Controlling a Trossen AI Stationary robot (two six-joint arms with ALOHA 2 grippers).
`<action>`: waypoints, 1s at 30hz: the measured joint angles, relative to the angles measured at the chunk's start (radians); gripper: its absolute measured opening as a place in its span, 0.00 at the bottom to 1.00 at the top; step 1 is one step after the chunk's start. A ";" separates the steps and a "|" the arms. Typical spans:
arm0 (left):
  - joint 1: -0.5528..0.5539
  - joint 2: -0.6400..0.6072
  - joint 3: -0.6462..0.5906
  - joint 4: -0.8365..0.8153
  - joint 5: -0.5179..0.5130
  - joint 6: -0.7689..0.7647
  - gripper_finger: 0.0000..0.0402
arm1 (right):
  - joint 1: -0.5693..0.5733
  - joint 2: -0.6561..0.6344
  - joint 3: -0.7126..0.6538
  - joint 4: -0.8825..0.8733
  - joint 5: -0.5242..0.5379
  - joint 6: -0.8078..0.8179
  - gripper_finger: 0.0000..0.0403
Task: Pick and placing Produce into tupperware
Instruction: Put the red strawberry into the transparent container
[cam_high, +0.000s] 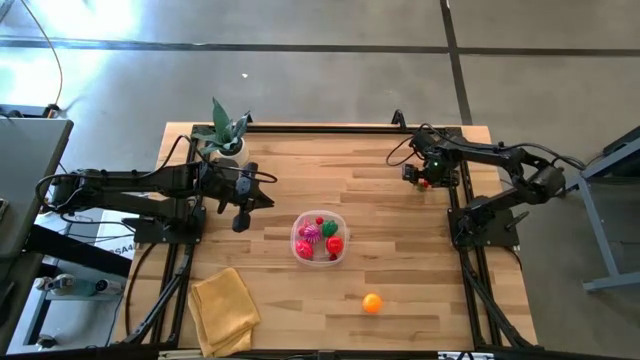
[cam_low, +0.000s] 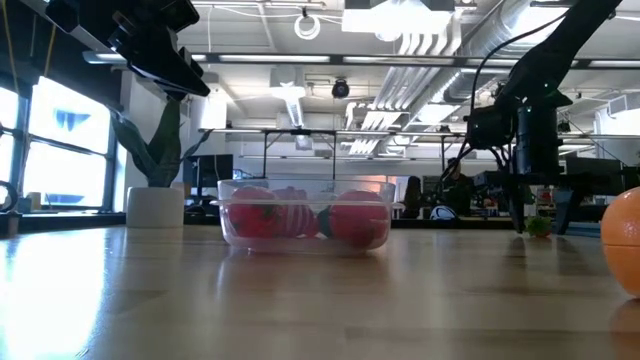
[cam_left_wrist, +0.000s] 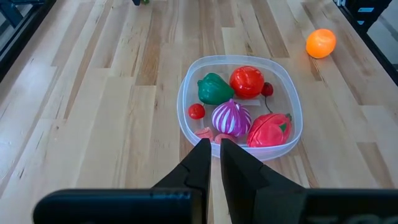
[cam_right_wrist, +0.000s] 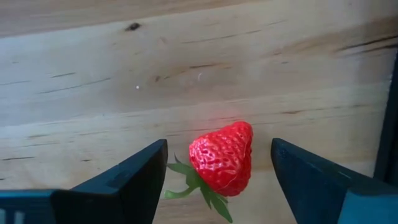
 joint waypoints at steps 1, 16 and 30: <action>0.000 0.000 0.000 0.000 0.000 0.000 0.06 | 0.000 0.000 0.000 -0.001 -0.001 -0.002 0.68; 0.000 0.000 0.000 0.000 0.000 0.000 0.06 | 0.000 0.073 0.007 0.011 -0.023 -0.019 0.57; 0.000 0.000 0.000 0.000 0.000 0.000 0.06 | 0.022 0.079 0.044 -0.005 -0.018 -0.018 0.49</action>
